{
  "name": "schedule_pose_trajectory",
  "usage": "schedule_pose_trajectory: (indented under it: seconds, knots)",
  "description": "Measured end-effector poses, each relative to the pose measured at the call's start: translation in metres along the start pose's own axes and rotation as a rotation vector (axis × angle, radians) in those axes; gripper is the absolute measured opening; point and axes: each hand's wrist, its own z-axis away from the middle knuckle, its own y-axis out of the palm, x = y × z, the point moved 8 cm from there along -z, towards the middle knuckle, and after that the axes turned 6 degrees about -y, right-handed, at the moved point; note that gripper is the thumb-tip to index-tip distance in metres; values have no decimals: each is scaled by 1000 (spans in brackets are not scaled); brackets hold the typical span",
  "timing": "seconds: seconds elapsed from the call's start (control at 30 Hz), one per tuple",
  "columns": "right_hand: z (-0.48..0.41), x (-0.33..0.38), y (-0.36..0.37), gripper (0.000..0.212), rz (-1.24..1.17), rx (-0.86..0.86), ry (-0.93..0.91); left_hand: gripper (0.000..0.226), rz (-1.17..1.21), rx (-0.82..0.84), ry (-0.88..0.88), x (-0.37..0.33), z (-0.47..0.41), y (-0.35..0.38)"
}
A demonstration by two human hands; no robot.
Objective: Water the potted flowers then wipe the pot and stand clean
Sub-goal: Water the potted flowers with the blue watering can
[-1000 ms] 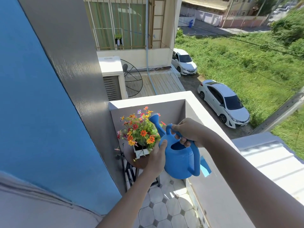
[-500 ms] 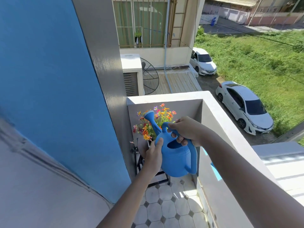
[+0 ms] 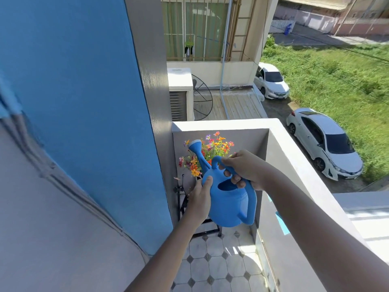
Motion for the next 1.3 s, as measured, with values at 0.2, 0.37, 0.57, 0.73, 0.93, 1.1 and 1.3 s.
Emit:
schedule_pose_trajectory:
  seconds: [0.2, 0.37, 0.57, 0.73, 0.93, 1.1, 1.3]
  knots:
    - [15, -17, -22, 37, -17, -44, 2, 58, -42, 79, -17, -6, 15, 28]
    - [28, -36, -45, 37, -26, -82, 19, 63, -69, 157, -55, 5, 17, 56]
    - [46, -53, -66, 38, -17, -125, 49, 60, -60, 253, -35, -2, 31, 87]
    - [55, -59, -80, 38, -32, -186, 67, 91, -91, 254, -27, 9, 16, 102]
    - [59, -63, -92, 38, -66, -250, 84, 87, -118, 317, -33, 10, 6, 120]
    - [57, -66, -102, 38, -81, -282, 98, 63, -165, 338, -43, -12, 15, 123]
    - [50, -67, -110, 38, -84, -295, 117, 46, -181, 345, -31, -20, 6, 125]
